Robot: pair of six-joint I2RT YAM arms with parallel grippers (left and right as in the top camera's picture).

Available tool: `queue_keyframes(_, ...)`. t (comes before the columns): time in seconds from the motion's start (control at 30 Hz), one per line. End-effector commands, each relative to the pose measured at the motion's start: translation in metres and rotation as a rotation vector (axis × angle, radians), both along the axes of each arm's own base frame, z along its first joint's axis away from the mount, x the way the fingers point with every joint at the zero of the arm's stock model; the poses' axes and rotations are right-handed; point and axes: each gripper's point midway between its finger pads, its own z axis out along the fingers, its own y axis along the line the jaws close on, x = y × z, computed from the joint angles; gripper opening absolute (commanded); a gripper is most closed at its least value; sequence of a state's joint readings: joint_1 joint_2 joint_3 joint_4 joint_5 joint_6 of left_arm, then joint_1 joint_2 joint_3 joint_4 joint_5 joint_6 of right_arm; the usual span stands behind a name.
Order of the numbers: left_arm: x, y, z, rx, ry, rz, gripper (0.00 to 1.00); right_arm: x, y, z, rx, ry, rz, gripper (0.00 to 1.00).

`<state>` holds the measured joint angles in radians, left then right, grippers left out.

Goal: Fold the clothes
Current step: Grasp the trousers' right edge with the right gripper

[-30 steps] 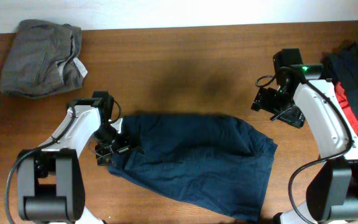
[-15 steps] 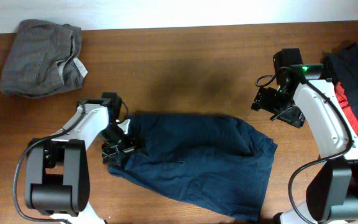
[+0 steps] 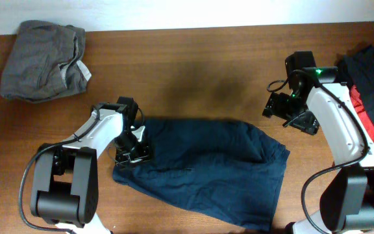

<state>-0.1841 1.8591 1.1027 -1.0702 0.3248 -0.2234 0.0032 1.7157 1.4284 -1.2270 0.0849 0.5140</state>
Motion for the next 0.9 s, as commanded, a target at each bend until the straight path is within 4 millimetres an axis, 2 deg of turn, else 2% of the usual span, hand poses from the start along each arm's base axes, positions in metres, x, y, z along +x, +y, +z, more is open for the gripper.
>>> queue_keyframes(0.0,0.007,-0.003,0.000,-0.017,-0.021,-0.014,0.07,-0.008,-0.008,0.004,-0.032,0.022,-0.009,0.97)
queue_keyframes(0.03,0.008,-0.003,-0.001,-0.016,-0.027,-0.014,0.01,-0.012,-0.009,0.005,-0.031,0.037,-0.018,0.97)
queue_keyframes(0.2,0.014,0.005,-0.004,0.021,-0.056,-0.018,0.01,-0.043,-0.019,0.014,-0.037,0.127,-0.128,0.96)
queue_keyframes(0.3,0.022,0.010,-0.005,0.020,-0.081,0.004,0.01,-0.054,-0.024,0.030,-0.047,0.100,-0.158,0.96)
queue_keyframes(0.4,0.032,0.020,-0.006,0.023,-0.101,0.064,0.01,-0.065,-0.018,0.053,-0.011,0.036,-0.170,0.96)
queue_keyframes(0.53,0.047,0.043,-0.008,0.031,-0.129,0.183,0.01,-0.082,0.008,0.075,0.136,-0.017,-0.160,0.99)
queue_keyframes(0.63,0.056,0.058,-0.008,0.032,-0.154,0.239,0.01,-0.092,0.036,0.080,0.291,-0.020,-0.145,0.99)
queue_keyframes(0.73,0.063,0.072,-0.007,0.033,-0.172,0.283,0.01,-0.100,0.065,0.074,0.431,0.018,-0.120,1.00)
queue_keyframes(0.87,0.071,0.078,-0.006,0.033,-0.199,0.300,0.01,-0.097,0.105,0.058,0.605,0.033,-0.054,1.00)
